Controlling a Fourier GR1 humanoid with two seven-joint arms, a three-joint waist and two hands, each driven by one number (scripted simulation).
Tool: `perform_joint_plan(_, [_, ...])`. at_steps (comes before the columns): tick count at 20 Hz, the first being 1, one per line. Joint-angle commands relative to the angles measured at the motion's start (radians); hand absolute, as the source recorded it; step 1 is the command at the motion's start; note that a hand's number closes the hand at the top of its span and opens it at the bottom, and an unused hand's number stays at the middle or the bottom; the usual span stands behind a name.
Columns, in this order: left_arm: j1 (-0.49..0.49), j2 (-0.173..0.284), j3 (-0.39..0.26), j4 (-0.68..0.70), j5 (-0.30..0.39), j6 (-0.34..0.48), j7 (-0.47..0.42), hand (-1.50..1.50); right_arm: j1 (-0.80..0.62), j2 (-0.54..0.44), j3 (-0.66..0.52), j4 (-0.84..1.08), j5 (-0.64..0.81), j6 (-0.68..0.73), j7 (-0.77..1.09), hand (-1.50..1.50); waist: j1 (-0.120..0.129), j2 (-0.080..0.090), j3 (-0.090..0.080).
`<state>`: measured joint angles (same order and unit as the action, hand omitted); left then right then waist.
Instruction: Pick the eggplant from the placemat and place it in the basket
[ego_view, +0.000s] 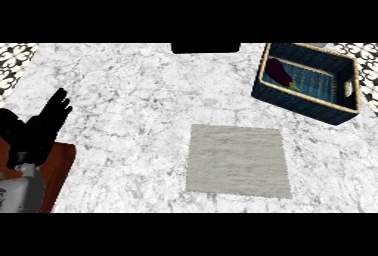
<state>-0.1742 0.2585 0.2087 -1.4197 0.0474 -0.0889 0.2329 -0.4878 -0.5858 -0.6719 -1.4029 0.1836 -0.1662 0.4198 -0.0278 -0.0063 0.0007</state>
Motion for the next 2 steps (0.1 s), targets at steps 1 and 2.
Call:
perform_joint_plan(1, [-0.012, 0.023, 0.019, -0.018, 0.018, -0.014, 0.018, 0.0, 0.178, -0.075, -0.133, -0.029, -0.164, 0.193, -0.062, -1.5, -0.003, 0.0, 0.0])
perform_joint_plan(2, [-0.064, 0.013, 0.022, 0.085, -0.005, 0.007, -0.025, 0.0, 0.202, -0.061, -0.146, -0.001, -0.19, 0.219, -0.115, -1.5, -0.006, 0.005, 0.0])
